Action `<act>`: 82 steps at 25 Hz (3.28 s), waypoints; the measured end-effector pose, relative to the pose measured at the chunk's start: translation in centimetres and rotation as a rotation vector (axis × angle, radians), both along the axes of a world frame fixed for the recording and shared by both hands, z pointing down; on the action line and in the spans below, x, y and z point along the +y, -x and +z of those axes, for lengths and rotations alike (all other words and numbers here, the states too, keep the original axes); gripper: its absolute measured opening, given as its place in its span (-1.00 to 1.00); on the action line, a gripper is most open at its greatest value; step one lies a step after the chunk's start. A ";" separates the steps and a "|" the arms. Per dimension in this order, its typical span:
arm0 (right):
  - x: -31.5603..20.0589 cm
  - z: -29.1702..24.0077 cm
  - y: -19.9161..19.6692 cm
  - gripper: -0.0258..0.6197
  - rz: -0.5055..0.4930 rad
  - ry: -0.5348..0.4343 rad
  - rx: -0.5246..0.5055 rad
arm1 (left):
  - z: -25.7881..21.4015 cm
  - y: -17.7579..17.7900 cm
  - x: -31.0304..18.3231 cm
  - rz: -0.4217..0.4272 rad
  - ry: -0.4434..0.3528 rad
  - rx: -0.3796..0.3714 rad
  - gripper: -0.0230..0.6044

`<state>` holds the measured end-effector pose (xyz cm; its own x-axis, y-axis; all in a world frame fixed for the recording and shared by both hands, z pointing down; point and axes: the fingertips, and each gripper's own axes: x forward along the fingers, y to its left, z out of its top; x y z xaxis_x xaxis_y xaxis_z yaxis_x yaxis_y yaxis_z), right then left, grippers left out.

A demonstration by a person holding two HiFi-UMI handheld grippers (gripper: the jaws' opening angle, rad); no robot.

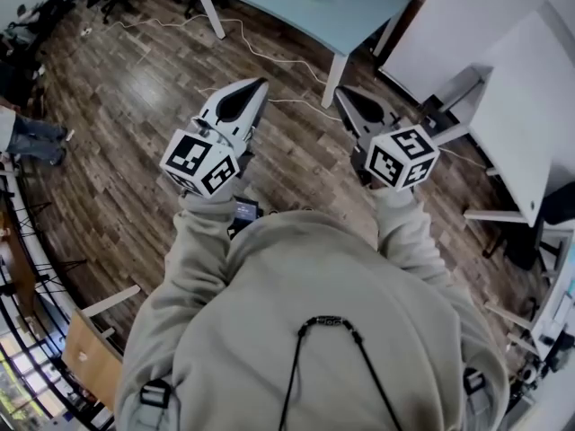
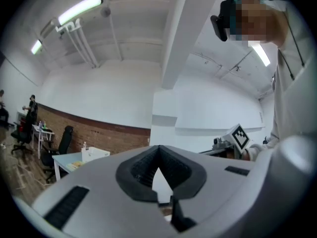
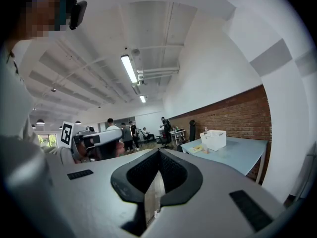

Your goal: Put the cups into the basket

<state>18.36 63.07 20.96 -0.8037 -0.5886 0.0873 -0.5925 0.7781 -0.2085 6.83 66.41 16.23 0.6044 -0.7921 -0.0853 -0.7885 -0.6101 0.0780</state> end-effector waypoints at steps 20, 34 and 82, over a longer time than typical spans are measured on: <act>-3.2 2.3 -4.8 -0.88 0.011 0.003 0.006 | -1.1 -0.9 -5.4 -0.001 0.005 0.090 -0.94; -20.6 1.2 3.2 -0.88 0.007 -0.007 0.099 | 3.1 8.6 -22.4 0.011 0.108 0.129 -0.94; -60.2 6.3 3.0 -0.88 -0.049 0.135 0.093 | 0.2 9.1 -62.0 -0.003 0.099 -0.014 -0.94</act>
<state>15.38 2.84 27.23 -0.8161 -0.5267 0.2379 -0.5760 0.7752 -0.2594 -2.30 4.45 16.45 0.6026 -0.7980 0.0015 -0.7917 -0.5976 0.1271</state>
